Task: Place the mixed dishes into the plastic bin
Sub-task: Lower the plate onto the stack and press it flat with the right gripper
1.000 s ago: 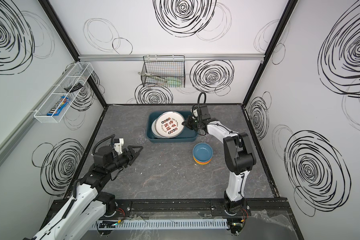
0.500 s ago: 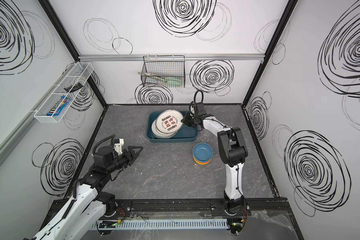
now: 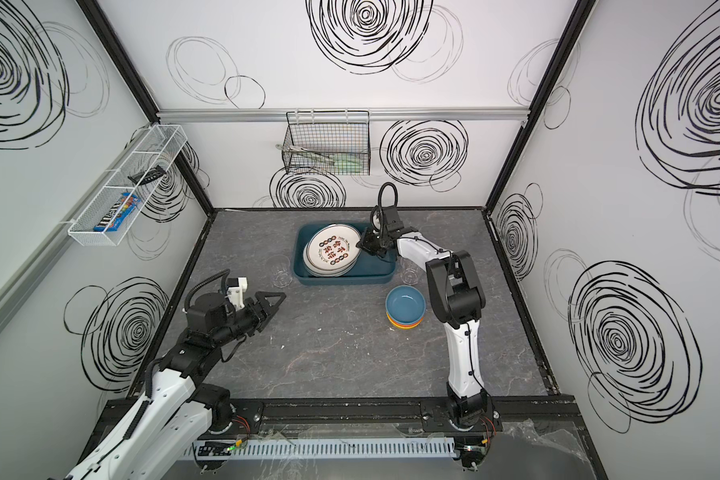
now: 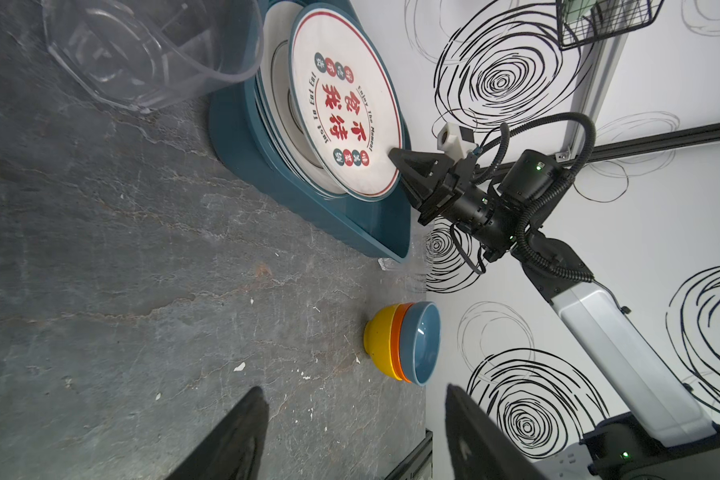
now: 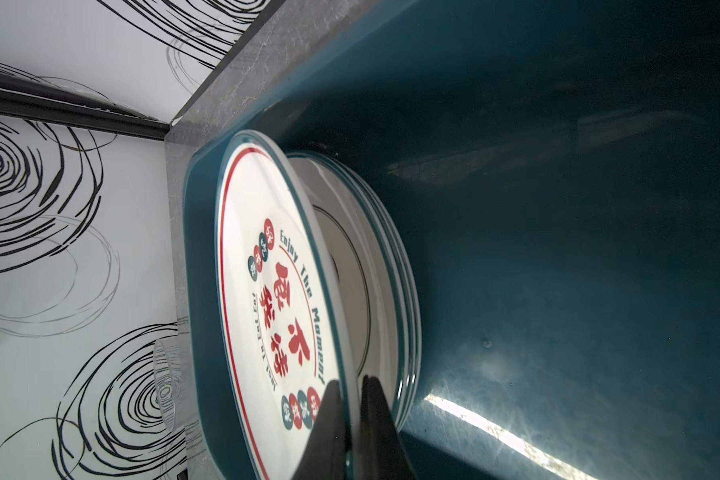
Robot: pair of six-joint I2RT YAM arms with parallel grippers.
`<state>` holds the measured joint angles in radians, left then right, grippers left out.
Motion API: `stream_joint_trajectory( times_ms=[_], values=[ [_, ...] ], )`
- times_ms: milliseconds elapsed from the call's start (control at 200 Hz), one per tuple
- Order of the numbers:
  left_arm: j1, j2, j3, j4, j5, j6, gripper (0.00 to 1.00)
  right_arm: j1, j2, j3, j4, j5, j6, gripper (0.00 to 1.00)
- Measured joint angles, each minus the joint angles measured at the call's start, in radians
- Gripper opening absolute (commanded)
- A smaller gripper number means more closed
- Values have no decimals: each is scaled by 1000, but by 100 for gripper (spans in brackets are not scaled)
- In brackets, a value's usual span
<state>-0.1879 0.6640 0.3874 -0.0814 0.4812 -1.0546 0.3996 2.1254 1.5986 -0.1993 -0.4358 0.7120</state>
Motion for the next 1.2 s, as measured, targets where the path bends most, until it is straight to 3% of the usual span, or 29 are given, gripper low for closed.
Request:
stream_joint_trajectory(
  times_ms=[1201],
  values=[
    [-1, -4, -16, -3, 0, 0, 72, 18, 68, 75, -43, 34, 0, 2]
  ],
)
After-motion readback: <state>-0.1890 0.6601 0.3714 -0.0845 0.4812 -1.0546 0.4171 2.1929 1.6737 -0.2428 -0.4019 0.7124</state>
